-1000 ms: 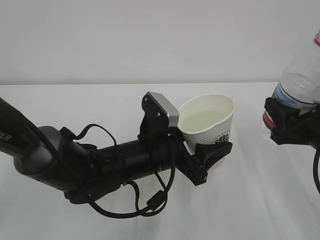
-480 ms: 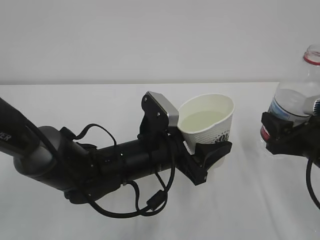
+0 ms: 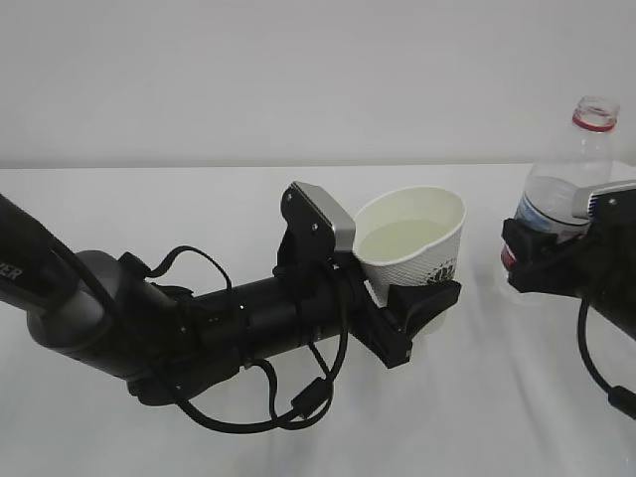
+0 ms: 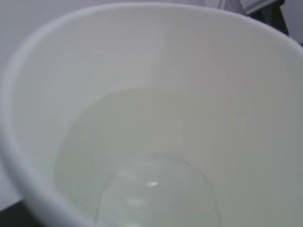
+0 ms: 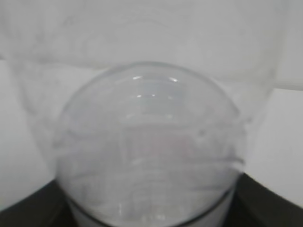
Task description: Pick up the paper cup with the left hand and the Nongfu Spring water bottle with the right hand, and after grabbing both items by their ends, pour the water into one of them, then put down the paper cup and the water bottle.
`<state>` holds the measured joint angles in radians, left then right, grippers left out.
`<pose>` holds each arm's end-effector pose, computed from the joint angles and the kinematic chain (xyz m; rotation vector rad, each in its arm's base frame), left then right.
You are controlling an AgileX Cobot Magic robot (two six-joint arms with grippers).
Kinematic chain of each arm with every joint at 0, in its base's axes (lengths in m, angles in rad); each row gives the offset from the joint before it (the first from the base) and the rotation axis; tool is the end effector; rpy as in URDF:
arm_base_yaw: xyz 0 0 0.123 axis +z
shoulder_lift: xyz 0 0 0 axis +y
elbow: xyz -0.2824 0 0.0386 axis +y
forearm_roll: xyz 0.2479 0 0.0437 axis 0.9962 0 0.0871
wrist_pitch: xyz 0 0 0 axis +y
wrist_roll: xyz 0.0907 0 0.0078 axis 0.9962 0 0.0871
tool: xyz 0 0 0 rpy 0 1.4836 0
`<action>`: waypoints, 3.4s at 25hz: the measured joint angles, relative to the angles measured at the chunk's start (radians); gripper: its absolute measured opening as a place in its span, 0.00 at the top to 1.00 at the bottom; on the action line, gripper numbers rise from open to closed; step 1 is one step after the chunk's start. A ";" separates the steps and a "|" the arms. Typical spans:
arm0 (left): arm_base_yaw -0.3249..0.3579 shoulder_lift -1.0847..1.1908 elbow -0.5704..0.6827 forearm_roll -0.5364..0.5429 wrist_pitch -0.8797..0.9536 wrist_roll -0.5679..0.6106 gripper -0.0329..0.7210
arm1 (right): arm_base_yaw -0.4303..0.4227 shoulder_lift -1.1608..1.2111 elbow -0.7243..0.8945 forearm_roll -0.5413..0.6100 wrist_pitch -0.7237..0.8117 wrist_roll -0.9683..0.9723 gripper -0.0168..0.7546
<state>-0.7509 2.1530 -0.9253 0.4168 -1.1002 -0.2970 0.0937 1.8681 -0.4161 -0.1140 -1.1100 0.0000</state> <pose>0.2676 -0.2947 0.1122 0.8255 1.5215 -0.9409 0.2779 0.0354 0.1176 -0.2037 1.8172 0.1235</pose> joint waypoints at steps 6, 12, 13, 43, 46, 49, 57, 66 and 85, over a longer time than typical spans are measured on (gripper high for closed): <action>0.000 0.000 0.000 0.000 0.000 0.000 0.26 | 0.000 0.048 -0.072 0.000 -0.002 0.017 0.37; 0.000 0.000 0.000 -0.002 0.000 0.000 0.26 | 0.000 0.098 -0.140 0.000 -0.002 0.020 0.37; 0.000 0.000 0.000 -0.002 0.000 0.000 0.26 | 0.000 0.109 -0.152 0.000 -0.002 0.022 0.37; 0.000 0.000 0.000 -0.006 0.000 0.000 0.26 | 0.000 0.225 -0.315 -0.051 -0.002 0.059 0.37; 0.000 0.000 0.000 -0.006 0.000 0.000 0.26 | 0.000 0.225 -0.289 -0.051 -0.002 0.065 0.37; 0.000 0.000 0.000 -0.006 0.000 0.000 0.26 | 0.000 0.225 -0.261 -0.052 -0.002 0.066 0.37; 0.000 0.000 0.000 -0.006 0.002 0.000 0.26 | 0.000 0.225 -0.250 -0.052 -0.011 0.066 0.37; 0.000 0.000 0.000 -0.006 0.002 0.000 0.26 | 0.000 0.225 -0.250 -0.052 -0.013 0.074 0.36; 0.000 0.000 0.000 -0.006 0.004 0.000 0.26 | 0.000 0.225 -0.250 -0.053 -0.015 0.077 0.21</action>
<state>-0.7509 2.1530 -0.9253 0.4105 -1.0966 -0.2970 0.0937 2.0928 -0.6664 -0.1672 -1.1248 0.0768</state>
